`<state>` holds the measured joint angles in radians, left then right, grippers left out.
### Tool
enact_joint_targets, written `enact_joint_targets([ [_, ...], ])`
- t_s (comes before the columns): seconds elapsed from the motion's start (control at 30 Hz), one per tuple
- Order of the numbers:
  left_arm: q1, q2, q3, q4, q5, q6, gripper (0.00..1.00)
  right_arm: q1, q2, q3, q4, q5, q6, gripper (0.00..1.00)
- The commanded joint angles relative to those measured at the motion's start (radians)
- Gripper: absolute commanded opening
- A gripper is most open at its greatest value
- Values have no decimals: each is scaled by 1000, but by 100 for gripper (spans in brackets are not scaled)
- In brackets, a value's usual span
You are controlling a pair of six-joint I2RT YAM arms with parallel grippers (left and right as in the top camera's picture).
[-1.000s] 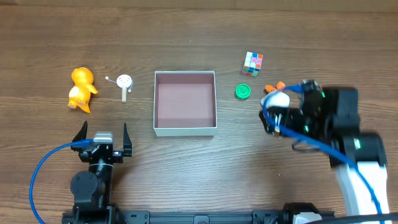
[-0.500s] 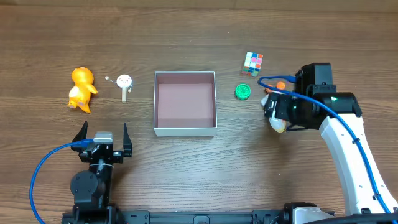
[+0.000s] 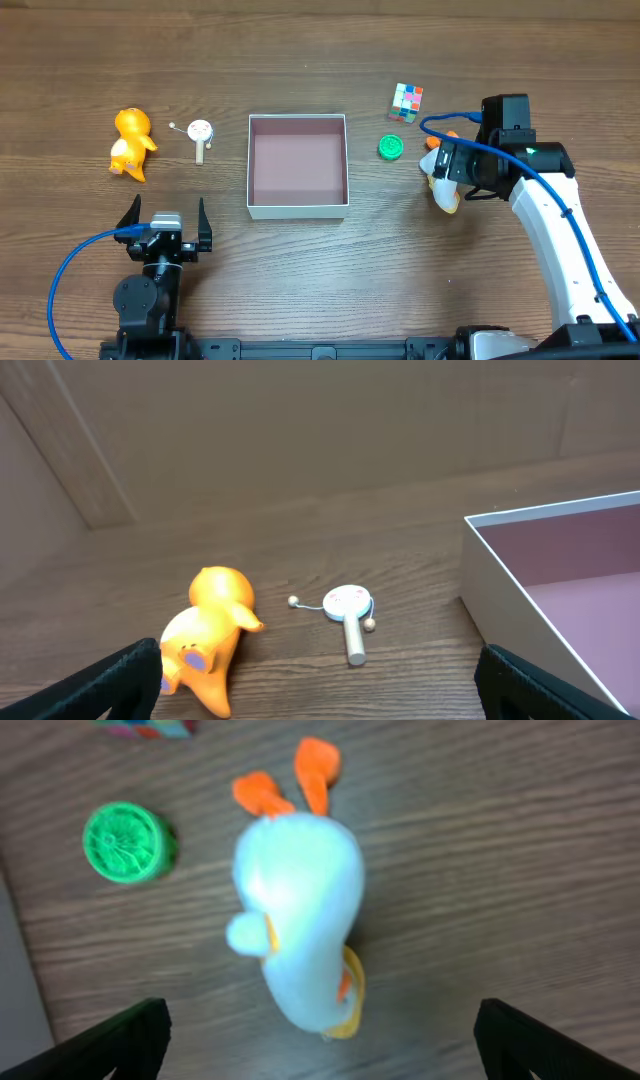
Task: Pack container
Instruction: 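Move the right gripper forward past the plush duck toward the Rubik's cube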
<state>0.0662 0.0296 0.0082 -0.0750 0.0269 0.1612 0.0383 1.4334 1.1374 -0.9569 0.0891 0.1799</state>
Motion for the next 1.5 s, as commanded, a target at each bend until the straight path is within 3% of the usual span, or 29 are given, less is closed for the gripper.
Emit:
enact_joint_targets([
  [0.0,6,1,-3,1,17,18,100,0,0,27,61,-42,4,100],
  [0.5,6,1,-3,1,17,18,100,0,267,39,166,34,4,100],
  [0.6,6,1,-3,1,17,18,100,1,267,122,116,22,3,100],
  [0.73,6,1,-3,1,17,18,100,2,267,365,55,11,-4,100],
  [0.87,6,1,-3,1,17,18,100,2,267,431,88,-346,-3,100],
  [0.97,6,1,-3,1,17,18,100,2,267,431,150,-455,61,100],
  [1.17,6,1,-3,1,17,18,100,129,278,430,58,-70,8,100],
  [1.33,6,1,-3,1,17,18,100,269,280,430,167,-108,-19,100],
  [1.4,6,1,-3,1,17,18,100,269,293,429,261,-34,161,100],
  [1.47,6,1,-3,1,17,18,100,258,342,429,351,0,217,100],
])
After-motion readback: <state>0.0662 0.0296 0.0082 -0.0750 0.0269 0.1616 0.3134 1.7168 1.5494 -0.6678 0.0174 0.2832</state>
